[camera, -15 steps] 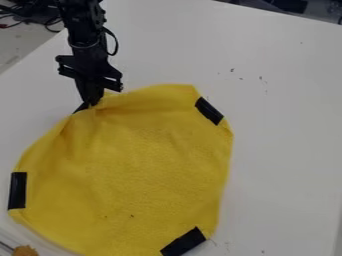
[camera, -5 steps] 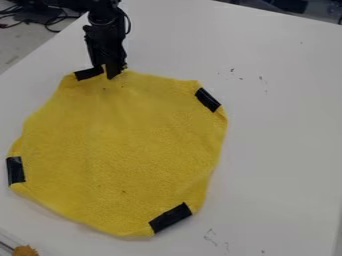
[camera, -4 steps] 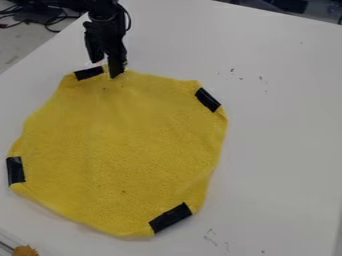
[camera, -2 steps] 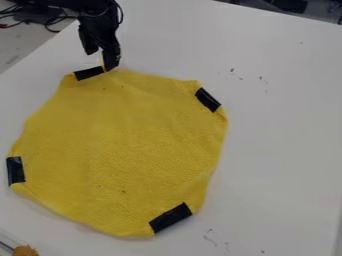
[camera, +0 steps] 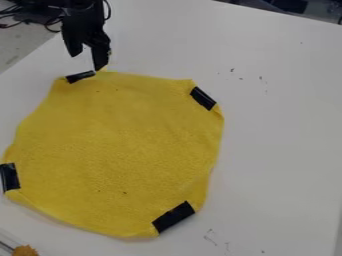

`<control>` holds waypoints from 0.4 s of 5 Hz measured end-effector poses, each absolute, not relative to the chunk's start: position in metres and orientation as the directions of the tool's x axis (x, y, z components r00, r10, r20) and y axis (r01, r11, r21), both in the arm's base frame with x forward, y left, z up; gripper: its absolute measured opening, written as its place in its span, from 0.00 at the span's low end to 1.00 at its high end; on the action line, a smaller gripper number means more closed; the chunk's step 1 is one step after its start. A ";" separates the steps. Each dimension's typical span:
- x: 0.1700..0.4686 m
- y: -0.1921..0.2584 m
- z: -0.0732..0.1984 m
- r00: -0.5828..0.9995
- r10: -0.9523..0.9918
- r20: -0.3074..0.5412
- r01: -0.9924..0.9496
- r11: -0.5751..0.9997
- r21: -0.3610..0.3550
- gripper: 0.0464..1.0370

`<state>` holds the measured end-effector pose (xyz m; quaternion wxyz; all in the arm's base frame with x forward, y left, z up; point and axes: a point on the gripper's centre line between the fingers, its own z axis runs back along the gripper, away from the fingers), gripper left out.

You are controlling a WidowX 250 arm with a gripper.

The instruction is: Unfold the cloth from top left to top left

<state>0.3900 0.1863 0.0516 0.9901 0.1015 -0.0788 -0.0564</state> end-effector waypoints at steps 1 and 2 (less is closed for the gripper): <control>0.375 0.156 0.065 0.986 -0.084 0.144 0.057 0.981 0.183 0.96; 0.367 0.132 0.084 0.983 -0.078 0.164 0.045 0.979 0.199 0.96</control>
